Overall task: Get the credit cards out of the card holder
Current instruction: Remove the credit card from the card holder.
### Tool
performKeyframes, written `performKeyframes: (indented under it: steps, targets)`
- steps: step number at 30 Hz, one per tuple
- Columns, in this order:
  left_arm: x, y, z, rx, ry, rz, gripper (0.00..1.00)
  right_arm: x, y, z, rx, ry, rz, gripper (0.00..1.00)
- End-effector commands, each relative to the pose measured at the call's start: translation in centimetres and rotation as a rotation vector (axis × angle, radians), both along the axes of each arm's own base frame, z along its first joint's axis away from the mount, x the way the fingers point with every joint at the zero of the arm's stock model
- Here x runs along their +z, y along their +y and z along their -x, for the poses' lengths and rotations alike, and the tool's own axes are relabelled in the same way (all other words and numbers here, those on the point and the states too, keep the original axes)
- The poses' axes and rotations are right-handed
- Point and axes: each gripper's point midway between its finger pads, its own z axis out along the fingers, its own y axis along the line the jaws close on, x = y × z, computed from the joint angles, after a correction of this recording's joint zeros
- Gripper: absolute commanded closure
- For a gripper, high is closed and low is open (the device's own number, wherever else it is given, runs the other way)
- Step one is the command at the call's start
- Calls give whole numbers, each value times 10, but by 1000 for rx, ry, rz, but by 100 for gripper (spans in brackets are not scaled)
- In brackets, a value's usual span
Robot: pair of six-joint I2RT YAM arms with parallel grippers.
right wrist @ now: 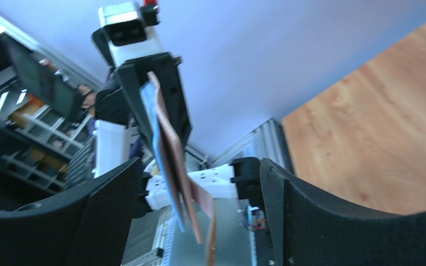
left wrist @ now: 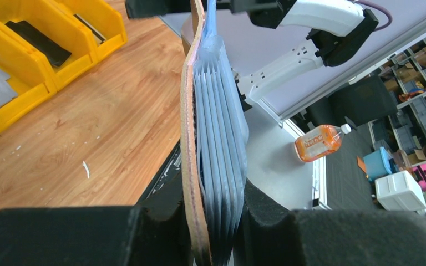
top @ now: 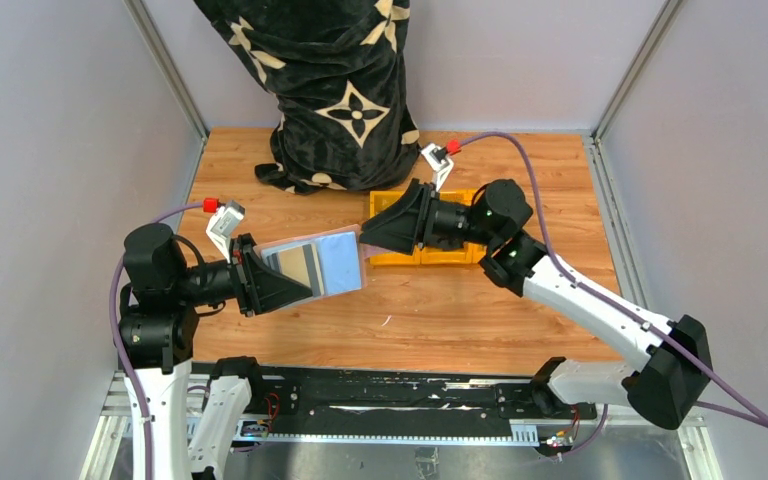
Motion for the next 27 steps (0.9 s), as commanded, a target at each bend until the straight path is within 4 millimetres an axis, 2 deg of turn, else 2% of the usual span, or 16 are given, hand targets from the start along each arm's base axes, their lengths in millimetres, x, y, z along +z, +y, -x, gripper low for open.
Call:
performKeyframes:
  steps: [1,7,11,16,18,19,23,25,27]
  targets:
    - [1,-1,5,-16,-34,0,86,33,4,53,191,-55,-154,19]
    - [0,-1,6,-14,-34,-1,86,23,24,80,238,-119,-123,18]
    - [2,-1,7,-14,-37,-1,87,10,40,84,228,-147,-37,20]
    - [1,-1,7,-10,-38,-2,87,0,57,79,168,-161,63,42]
    - [0,-1,6,-8,-38,-3,85,-4,61,74,136,-151,87,54]
    - [1,-1,7,-7,-42,-3,83,-6,62,69,110,-139,103,64]
    - [2,-1,8,-12,-47,-2,70,-14,54,52,-3,-158,165,93]
    - [2,-1,9,-13,-48,-2,56,-17,47,47,-52,-172,174,100]
    - [2,-1,10,-17,-49,-1,45,-17,39,41,-104,-180,169,100]
